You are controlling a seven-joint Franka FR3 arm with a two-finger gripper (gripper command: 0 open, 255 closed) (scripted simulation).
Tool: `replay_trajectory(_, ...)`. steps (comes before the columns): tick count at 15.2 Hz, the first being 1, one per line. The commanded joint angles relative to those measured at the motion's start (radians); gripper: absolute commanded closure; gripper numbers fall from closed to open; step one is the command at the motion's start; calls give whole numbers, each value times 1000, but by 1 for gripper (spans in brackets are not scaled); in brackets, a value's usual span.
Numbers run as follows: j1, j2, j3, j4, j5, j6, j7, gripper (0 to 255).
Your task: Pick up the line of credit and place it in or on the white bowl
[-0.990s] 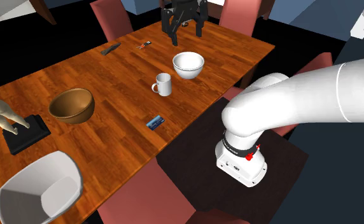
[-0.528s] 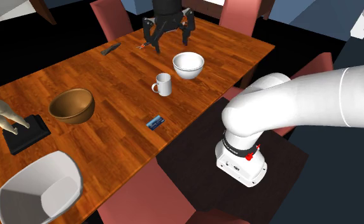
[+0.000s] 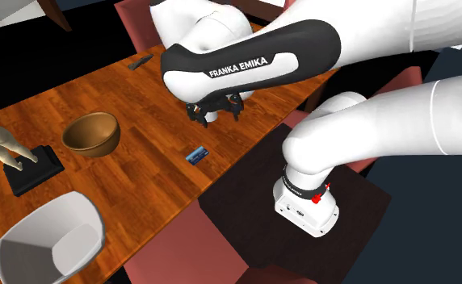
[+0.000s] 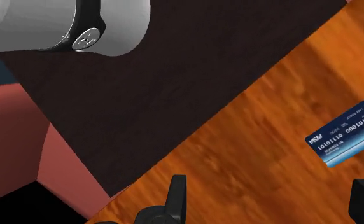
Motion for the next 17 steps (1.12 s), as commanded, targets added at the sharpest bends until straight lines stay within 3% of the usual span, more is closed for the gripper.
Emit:
replay_trajectory(1,2,-93,85,-23,8,76,155,0)
replay_trajectory(5,-56,62,258,-27,-19,229,455,0)
replay_trajectory(7,-126,157,360,-10,-61,299,615,0)
replay_trajectory(9,-236,258,483,19,-126,360,784,0)
replay_trajectory(11,-404,356,650,60,-211,407,961,0)
replay_trajectory(12,-514,407,752,84,-270,422,1058,0)
replay_trajectory(13,-653,458,881,111,-337,432,1160,0)
replay_trajectory(14,-837,500,1054,141,-401,436,1258,0)
replay_trajectory(15,-1045,495,1254,171,-417,444,1318,0)
replay_trajectory(16,-1202,452,1409,201,-393,456,1347,0)
replay_trajectory(17,-1228,382,1442,217,-316,469,1317,0)
